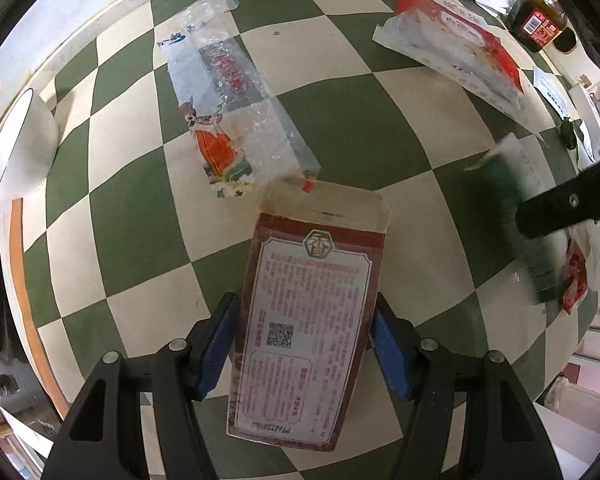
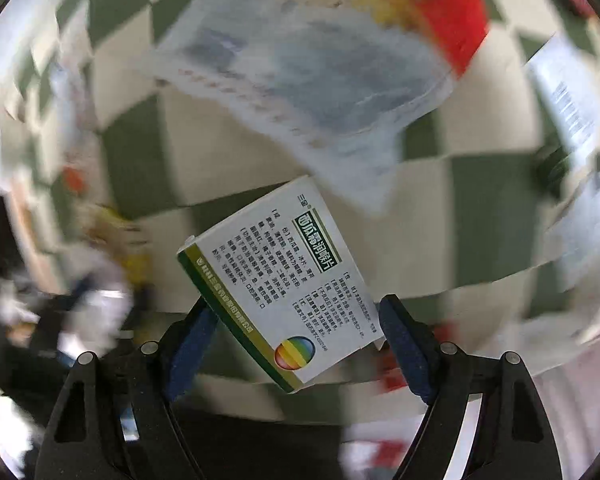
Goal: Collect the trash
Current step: 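Grasp the brown-red box with the left tool while the right tool reaches for the white-green box, then carry the brown-red box with the left tool while the right tool grasps the long white box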
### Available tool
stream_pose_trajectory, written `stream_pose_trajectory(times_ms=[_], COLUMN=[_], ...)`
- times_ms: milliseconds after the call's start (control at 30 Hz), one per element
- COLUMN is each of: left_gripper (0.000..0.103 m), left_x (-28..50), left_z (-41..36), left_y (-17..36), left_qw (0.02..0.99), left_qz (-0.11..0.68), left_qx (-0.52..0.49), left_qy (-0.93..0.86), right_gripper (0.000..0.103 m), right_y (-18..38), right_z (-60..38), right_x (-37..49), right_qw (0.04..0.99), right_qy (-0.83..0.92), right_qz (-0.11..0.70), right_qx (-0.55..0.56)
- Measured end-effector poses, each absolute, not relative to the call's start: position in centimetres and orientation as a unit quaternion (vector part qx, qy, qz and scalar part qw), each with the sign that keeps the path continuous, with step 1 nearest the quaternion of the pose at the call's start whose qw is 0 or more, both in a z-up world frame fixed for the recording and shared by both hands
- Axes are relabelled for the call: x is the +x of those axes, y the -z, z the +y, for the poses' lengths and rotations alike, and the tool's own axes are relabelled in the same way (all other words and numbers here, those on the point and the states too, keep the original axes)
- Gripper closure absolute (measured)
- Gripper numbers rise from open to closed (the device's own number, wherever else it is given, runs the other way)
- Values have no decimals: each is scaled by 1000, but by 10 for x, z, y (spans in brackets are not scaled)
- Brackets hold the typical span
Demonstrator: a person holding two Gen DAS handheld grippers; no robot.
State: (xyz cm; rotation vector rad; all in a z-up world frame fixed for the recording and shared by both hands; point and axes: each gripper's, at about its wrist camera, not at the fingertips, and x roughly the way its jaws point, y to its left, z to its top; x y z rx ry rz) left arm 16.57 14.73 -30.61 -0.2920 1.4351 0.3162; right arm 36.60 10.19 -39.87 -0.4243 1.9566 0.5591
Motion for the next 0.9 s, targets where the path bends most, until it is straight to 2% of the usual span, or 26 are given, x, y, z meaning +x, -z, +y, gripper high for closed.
stream_pose_trajectory(times_ms=[133,300,333,400,433,467,700,900], left_gripper=[41,46,46,46,46,46,46,46], left_x=[158,155,150,145,145,141,115,111], left_z=[145,143,143,140,145,145,123,94], left_y=[301,296,294,289,290,286,245,201], left_qw=[735,738,738,738,739,740,758,786], left_qz=[648,644,643,641,639,637,615,579], left_qx=[-136,-137,-138,-138,-138,-137,-104,-74], left_qy=[-145,-150,-152,-159,-162,-166,-189,-204], right_gripper=[13,14,20,59,74,78,79,79], right_y=[384,371,366,359,356,354,316,255], right_z=[108,95,91,82,75,59,2,-88], right_x=[352,343,343,342,342,338,325,332], right_qw=[547,563,571,582,589,594,630,684], right_qy=[-235,-256,-260,-258,-246,-246,-259,-268], right_qz=[750,736,732,729,725,723,707,672], right_qx=[-287,-277,-266,-252,-259,-252,-189,-92])
